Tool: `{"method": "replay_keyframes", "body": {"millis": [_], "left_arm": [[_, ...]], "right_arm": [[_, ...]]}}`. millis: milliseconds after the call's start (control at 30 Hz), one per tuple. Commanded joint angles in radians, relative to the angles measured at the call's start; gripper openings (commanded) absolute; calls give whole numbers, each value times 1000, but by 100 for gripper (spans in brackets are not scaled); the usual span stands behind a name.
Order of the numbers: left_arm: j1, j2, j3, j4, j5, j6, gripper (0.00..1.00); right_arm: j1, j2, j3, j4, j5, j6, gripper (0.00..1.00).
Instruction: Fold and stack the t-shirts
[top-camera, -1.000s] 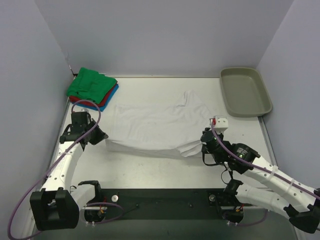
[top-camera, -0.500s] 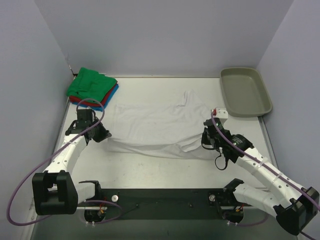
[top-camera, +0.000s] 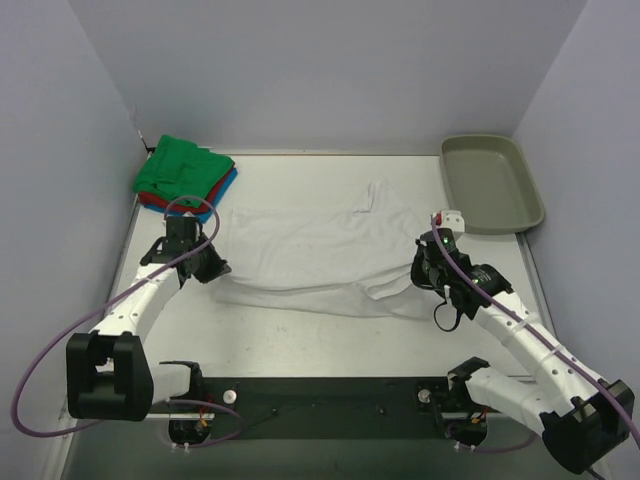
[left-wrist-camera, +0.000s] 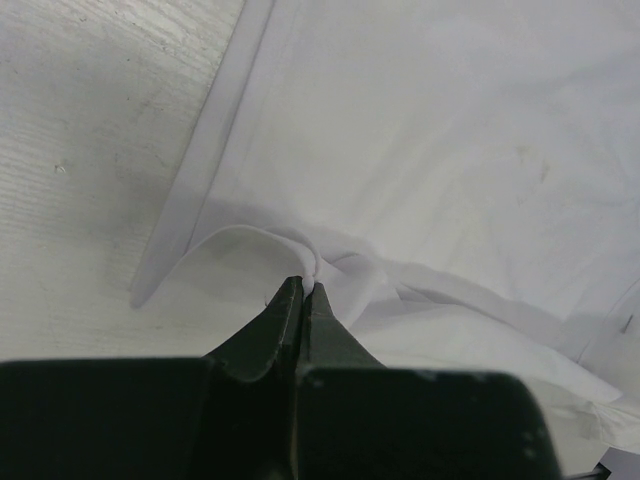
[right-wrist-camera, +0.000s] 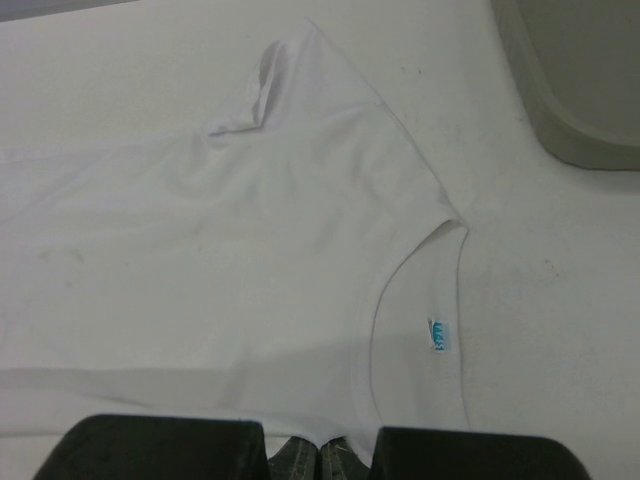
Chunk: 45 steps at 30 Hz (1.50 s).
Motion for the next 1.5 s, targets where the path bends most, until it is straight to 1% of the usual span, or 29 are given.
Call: {"method": "replay_keyframes", "body": {"millis": [0, 267, 500, 633, 867, 1100, 1167, 1200, 1267, 1367, 1467], "left_arm": [[-8, 12, 49, 52, -20, -10, 0], [-8, 22, 53, 48, -29, -17, 0], [-9, 29, 40, 72, -69, -42, 0], [-8, 64, 40, 95, -109, -71, 0], [-38, 147, 73, 126, -109, -91, 0], [-68, 171, 69, 172, -109, -106, 0], [-71, 171, 67, 173, -144, -117, 16], [-72, 170, 64, 169, -151, -122, 28], [-72, 161, 57, 164, -170, -135, 45], [-72, 142, 44, 161, -184, -145, 52], [-69, 127, 41, 153, -192, -148, 52]], "right_arm": [[-34, 17, 24, 19, -20, -26, 0], [-67, 72, 28, 56, -62, -32, 0], [-79, 149, 53, 96, -77, -28, 0], [-83, 192, 79, 124, -80, -26, 0], [-106, 258, 106, 159, -92, -26, 0], [-126, 316, 128, 182, -97, -31, 0], [-134, 330, 129, 191, -100, -29, 0], [-139, 336, 128, 196, -101, -28, 0], [-145, 354, 129, 209, -100, -28, 0], [-149, 379, 137, 220, -100, -23, 0], [-148, 405, 152, 234, -94, -23, 0]]}}
